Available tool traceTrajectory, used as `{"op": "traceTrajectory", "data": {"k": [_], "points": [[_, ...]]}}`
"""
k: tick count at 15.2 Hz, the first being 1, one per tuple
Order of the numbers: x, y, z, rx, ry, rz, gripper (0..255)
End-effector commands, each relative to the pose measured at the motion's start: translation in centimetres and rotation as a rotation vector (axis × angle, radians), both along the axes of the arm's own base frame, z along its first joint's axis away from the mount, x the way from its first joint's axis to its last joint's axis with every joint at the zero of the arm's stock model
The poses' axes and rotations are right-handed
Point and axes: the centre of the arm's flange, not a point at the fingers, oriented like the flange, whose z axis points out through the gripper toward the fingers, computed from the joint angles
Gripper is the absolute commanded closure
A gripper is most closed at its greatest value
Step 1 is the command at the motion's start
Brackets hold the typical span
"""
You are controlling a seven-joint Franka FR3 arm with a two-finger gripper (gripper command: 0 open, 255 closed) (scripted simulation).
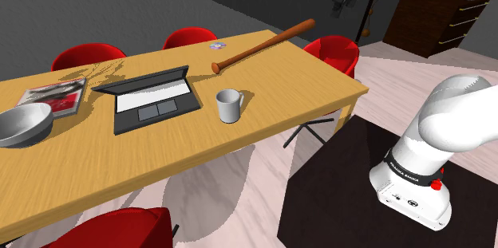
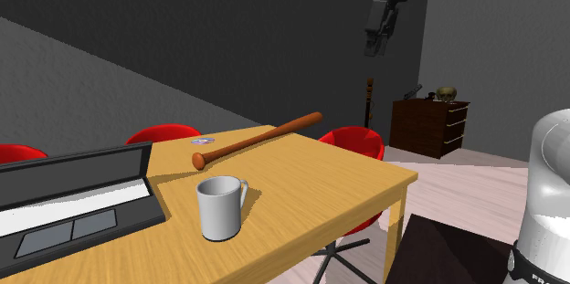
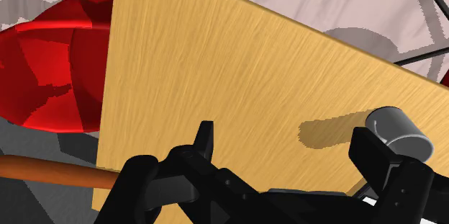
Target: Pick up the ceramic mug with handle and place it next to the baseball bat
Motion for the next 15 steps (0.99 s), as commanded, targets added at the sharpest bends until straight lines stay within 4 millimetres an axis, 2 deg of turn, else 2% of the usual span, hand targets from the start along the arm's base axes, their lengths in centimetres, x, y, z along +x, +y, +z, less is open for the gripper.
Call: {"op": "traceTrajectory", "data": {"k": [1,15], "points": [[0.0,0.0,0.0,0.000,0.000,0.000,0],[8.8,13.5,-9.5,0.003,0.038,-0.022,0]]}}
